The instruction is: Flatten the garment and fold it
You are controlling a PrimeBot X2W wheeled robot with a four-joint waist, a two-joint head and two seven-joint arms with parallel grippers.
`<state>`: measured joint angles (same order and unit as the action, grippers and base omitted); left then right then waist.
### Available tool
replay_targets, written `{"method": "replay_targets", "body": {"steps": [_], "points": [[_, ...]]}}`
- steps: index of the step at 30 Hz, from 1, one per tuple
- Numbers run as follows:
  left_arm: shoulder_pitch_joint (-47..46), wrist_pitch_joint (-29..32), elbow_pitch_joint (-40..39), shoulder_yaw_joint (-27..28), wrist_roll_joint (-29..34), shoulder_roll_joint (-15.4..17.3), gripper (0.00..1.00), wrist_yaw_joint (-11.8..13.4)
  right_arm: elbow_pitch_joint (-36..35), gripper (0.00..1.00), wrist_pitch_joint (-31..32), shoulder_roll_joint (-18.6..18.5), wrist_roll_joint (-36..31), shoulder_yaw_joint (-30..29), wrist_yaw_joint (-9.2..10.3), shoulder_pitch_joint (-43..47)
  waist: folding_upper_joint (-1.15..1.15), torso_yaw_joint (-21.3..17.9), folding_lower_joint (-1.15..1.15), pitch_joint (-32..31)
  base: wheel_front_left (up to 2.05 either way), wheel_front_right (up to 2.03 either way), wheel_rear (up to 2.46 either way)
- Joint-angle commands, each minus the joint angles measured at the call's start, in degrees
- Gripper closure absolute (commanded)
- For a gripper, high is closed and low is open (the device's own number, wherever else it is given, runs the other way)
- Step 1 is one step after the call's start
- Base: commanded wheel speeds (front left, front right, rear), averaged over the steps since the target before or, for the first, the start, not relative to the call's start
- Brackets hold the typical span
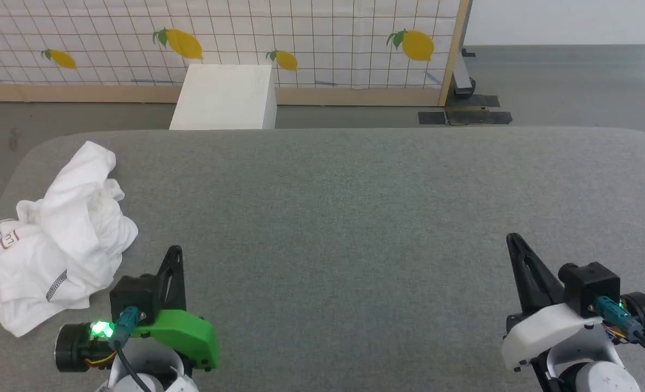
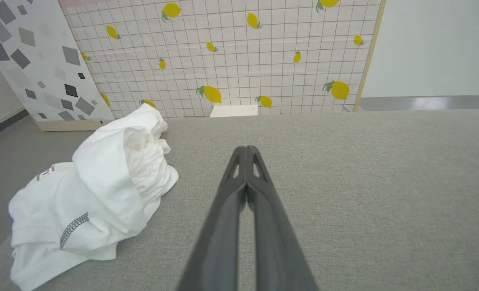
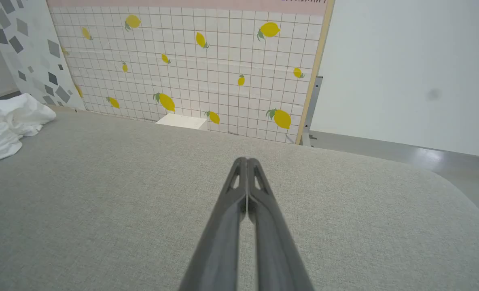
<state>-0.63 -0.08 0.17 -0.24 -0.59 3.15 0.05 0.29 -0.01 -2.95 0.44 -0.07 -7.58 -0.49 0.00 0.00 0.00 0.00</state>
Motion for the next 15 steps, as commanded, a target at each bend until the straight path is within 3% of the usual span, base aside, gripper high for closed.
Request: {"method": "replay_targets", "body": {"steps": [1, 5, 6, 15], "points": [[0.63, 0.08, -0.17, 0.24, 0.59, -0.27, 1.0, -0.05, -0.29, 1.0, 0.01, 0.07, -0.44, 0.07, 0.09, 0.49, 0.0, 0.0, 0.0, 0.0, 0.0, 0.0, 0.0], [0.01, -0.01, 0.0, 0.0, -0.01, 0.0, 1.0, 0.0, 0.01, 1.0, -0.01, 0.0, 0.02, -0.01, 0.0, 0.01, 0.0, 0.0, 0.0, 0.0, 0.0, 0.0, 0.0], [-0.01, 0.0, 0.01, -0.07, -0.04, 0.01, 0.0, 0.0, 0.05, 0.0, -0.01, 0.0, 0.03, -0.02, 0.0, 0.0, 0.0, 0.0, 0.0, 0.0, 0.0, 0.0, 0.0], [0.06, -0.79, 0.68, -0.61, -0.61, 0.0, 0.0, 0.16, 0.7, 0.0, -0.8, 0.0, 1.4, -0.2, 0.0, 0.37, 0.0, 0.0, 0.0, 0.02, 0.0, 0.0, 0.0]]}}
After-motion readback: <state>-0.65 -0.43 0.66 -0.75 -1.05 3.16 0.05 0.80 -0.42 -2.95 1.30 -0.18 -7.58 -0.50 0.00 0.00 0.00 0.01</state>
